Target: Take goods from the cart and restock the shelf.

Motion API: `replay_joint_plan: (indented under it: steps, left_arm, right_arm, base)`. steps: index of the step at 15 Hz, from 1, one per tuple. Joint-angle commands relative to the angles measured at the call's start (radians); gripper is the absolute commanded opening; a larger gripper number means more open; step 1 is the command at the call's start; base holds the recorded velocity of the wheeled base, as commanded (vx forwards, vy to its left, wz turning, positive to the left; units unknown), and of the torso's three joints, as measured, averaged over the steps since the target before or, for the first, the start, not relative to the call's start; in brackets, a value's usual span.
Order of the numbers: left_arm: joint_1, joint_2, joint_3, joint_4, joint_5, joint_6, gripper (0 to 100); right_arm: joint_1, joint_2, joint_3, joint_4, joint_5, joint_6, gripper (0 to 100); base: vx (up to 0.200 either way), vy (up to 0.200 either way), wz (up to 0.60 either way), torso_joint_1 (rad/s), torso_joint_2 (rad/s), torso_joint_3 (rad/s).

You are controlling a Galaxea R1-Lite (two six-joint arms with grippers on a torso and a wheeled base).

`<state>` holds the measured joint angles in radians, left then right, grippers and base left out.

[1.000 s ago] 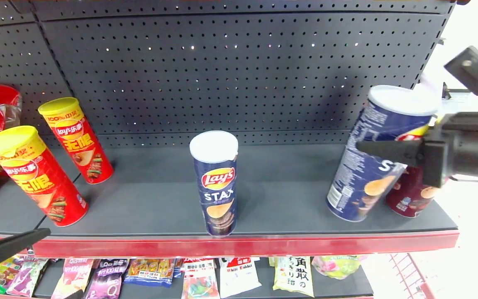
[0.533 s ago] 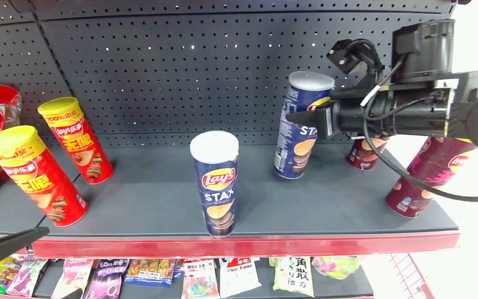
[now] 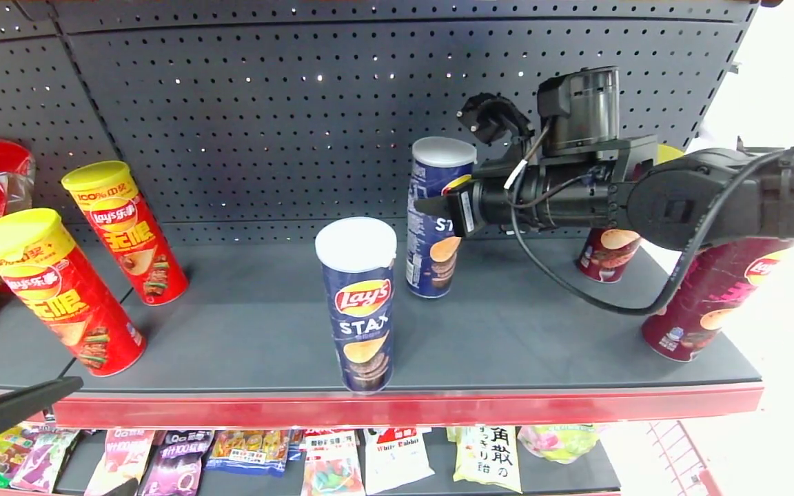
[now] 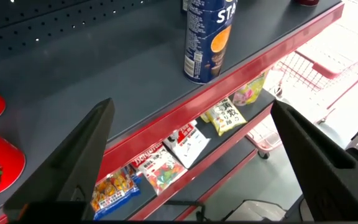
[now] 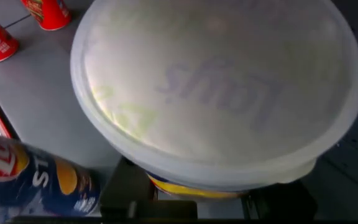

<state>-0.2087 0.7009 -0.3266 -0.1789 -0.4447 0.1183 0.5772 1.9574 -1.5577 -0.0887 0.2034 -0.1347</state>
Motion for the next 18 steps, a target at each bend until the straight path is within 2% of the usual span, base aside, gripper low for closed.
replay_joint_plan:
  steps: [1, 5, 13, 18]
  left_arm:
    - [0.000, 0.006, 0.001, -0.001, 0.000, 0.000, 100]
    - [0.000, 0.005, 0.001, 0.019, 0.000, 0.000, 100]
    - [0.000, -0.003, 0.004, 0.024, 0.001, 0.000, 100]
    - [0.000, -0.003, 0.004, 0.024, 0.001, 0.000, 100]
  right_arm:
    - [0.015, 0.049, -0.044, 0.000, 0.001, 0.000, 0]
    - [0.049, 0.093, -0.091, 0.001, -0.001, -0.002, 0]
    - [0.058, 0.167, -0.174, 0.001, -0.009, -0.002, 0]
    - [0.062, 0.179, -0.177, 0.000, -0.009, -0.002, 0]
  base:
    - [0.000, 0.000, 0.00, 0.000, 0.00, 0.000]
    - [0.000, 0.000, 0.00, 0.000, 0.00, 0.000]
    - [0.000, 0.000, 0.00, 0.000, 0.00, 0.000]
    - [0.000, 0.000, 0.00, 0.000, 0.00, 0.000]
